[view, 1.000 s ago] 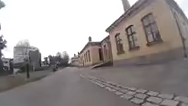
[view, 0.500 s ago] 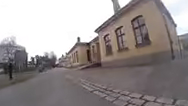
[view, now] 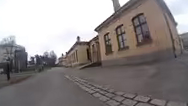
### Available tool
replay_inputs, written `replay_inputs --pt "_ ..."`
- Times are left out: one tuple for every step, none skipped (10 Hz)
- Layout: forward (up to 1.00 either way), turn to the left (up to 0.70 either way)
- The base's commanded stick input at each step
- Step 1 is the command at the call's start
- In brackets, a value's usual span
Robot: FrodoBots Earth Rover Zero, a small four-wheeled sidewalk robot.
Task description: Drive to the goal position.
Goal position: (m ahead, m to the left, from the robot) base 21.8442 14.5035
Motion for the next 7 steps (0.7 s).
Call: replay_inputs --pt "0.0 0.0" --pt "0.0 0.0" --pt "0.0 0.0" --pt "0.0 0.0" --pt "-0.15 0.0" --pt "-0.28 0.0" --pt "-0.28 0.0"
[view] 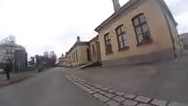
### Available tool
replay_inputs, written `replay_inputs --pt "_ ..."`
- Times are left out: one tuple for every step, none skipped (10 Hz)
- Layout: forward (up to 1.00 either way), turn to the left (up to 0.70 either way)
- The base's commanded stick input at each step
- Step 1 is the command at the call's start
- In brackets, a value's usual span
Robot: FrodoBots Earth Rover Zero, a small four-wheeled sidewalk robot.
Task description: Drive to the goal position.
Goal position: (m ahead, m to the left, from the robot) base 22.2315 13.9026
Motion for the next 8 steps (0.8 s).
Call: replay_inputs --pt "-0.26 0.0" --pt "-0.25 0.0" --pt "-0.25 0.0" --pt "-0.18 0.0" --pt "0.0 0.0" --pt "0.0 0.0" --pt "0.0 0.0" --pt "0.0 0.0"
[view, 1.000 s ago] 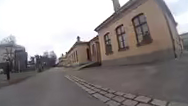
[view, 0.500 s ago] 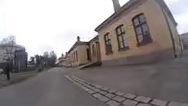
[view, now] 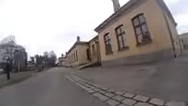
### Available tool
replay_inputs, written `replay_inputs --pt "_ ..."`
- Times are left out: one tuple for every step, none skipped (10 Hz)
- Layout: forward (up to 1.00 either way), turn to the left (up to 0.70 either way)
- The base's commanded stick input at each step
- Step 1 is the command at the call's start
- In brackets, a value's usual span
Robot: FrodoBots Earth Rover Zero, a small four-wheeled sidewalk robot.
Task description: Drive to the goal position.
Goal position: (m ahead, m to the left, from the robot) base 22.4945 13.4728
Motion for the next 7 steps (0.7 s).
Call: replay_inputs --pt "0.0 0.0" --pt "0.0 0.0" --pt "0.0 0.0" --pt "0.0 0.0" --pt "0.0 0.0" --pt "0.39 0.0" --pt "0.23 0.0"
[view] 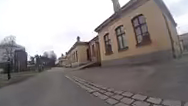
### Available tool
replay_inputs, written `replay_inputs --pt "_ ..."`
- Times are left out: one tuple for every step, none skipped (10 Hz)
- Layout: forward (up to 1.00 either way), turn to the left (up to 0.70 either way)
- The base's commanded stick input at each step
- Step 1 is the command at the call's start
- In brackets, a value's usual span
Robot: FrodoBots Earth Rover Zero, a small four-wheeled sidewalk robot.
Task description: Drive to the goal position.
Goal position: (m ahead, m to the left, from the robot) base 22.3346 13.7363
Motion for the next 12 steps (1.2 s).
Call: replay_inputs --pt "0.0 0.0" --pt "0.0 0.0" --pt "0.0 0.0" --pt "0.0 0.0" --pt "0.0 0.0" --pt "0.0 0.0" --pt "0.0 0.0" --pt "0.0 0.0" --pt "0.0 0.49" --pt "0.0 0.7" --pt "0.0 0.7" --pt "0.0 0.7"
